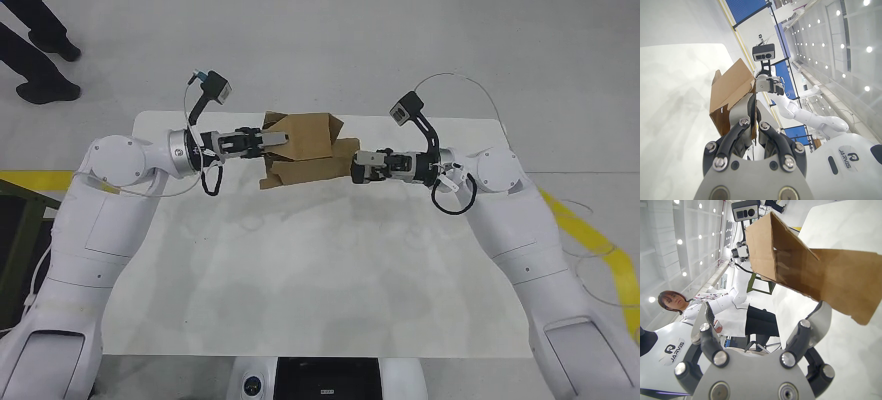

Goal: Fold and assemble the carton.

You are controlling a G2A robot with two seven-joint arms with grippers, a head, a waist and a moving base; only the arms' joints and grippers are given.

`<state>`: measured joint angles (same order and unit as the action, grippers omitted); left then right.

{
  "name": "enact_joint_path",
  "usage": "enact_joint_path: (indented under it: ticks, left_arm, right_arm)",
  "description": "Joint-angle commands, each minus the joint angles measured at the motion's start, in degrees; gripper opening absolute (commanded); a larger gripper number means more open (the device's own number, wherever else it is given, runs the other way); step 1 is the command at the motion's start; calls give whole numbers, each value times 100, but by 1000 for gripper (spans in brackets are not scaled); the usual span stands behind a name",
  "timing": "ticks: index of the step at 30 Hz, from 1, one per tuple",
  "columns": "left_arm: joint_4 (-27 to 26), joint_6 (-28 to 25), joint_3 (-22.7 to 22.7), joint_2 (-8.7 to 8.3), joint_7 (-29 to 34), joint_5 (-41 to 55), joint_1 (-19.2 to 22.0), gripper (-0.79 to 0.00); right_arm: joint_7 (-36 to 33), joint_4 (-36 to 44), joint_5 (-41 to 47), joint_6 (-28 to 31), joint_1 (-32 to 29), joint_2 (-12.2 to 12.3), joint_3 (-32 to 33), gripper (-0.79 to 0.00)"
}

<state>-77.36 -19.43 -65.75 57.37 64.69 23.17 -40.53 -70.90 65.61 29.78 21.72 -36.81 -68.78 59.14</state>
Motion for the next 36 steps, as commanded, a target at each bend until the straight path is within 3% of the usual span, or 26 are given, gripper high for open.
enact_joint_path:
  ticks: [1,15,26,36]
  left_arm:
    - [31,-63,48,14,145,121,16,-785]
    - [403,-446,555,194,354,422,275,-785]
    - [581,-629,421,194,122,202,321,-785]
    - [506,-624,482,219,384,391,283,-785]
  right_arm:
    - [-33,98,21,-41,-13,14,46,0]
    - [185,660,66,-320,-184,40,148,0]
    - [477,1008,-285,-448,-405,163,547,0]
    - [499,1014,-151,-304,-243,82,287,0]
